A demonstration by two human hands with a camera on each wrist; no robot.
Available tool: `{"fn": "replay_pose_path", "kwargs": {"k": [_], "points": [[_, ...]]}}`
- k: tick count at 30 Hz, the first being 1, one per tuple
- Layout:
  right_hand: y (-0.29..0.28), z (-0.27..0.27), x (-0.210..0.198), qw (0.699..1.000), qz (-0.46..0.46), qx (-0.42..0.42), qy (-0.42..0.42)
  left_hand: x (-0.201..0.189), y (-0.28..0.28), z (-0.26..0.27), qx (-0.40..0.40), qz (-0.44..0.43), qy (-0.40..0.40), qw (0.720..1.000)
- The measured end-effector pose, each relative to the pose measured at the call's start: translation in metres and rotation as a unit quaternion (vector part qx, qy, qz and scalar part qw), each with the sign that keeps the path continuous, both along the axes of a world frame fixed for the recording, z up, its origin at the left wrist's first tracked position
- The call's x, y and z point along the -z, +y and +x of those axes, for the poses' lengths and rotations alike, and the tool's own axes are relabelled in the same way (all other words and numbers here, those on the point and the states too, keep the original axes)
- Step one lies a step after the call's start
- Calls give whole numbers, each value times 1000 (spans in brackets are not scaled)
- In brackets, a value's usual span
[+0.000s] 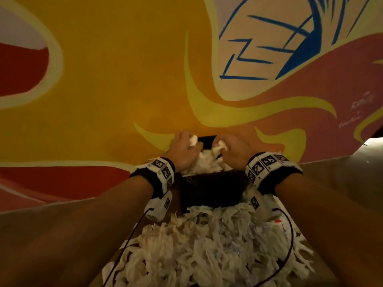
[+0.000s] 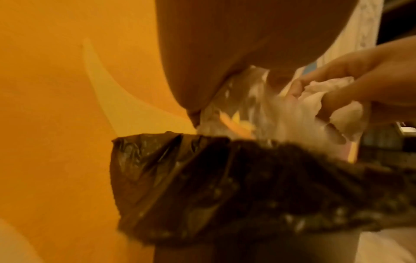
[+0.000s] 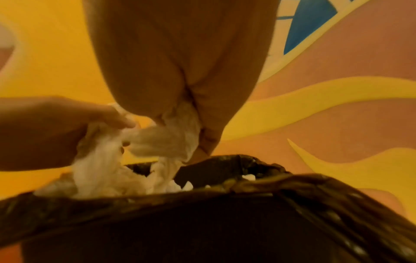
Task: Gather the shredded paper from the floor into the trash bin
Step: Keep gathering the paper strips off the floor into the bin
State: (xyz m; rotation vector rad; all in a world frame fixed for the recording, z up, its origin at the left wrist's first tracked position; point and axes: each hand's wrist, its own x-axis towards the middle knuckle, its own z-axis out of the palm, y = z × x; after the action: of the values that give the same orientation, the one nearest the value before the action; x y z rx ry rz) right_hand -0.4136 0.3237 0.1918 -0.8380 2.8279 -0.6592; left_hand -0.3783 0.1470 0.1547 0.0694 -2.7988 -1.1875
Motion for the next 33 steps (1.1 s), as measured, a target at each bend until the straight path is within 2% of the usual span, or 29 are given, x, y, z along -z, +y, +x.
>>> {"fn": "replay_pose_path", "kwargs": {"k": [2, 4, 6, 9, 11, 12, 14, 17, 20, 22, 26, 29, 33], "points": [[-2, 0, 6, 998, 40, -8, -50, 7, 5, 1, 83, -125, -99, 984], [-10, 0, 9, 995, 62, 6, -72, 10, 7, 1, 122, -182, -138, 966], [-23, -1, 7, 987, 122, 2, -100, 12, 4, 0, 137, -249, -172, 943], [-36, -4, 9, 963, 247, -4, -110, 16, -1, 1, 130, -370, -162, 905], [-34, -7, 17, 955, 282, 25, -85, 17, 4, 6, 117, -437, -137, 881], [-31, -6, 22, 957, 279, 36, -74, 17, 7, 8, 105, -451, -123, 878], [-19, -4, 29, 969, 233, 58, -60, 13, 11, 9, 100, -431, -107, 890], [-1, 2, 20, 979, 188, 78, -21, -6, 7, 9, 142, -328, -98, 929], [1, 7, 11, 978, 187, 80, -39, -15, 3, 15, 120, -255, -29, 959], [-1, 9, 7, 972, 221, 57, -51, -13, 1, 18, 108, -252, -4, 962], [-2, 10, 6, 974, 223, 41, -27, -10, 1, 23, 104, -229, 13, 968], [-3, 14, 8, 971, 234, 41, 16, -12, 1, 23, 121, -239, -26, 963], [-6, 14, 13, 972, 235, 10, -20, -16, 1, 20, 167, -284, -109, 938]]}}
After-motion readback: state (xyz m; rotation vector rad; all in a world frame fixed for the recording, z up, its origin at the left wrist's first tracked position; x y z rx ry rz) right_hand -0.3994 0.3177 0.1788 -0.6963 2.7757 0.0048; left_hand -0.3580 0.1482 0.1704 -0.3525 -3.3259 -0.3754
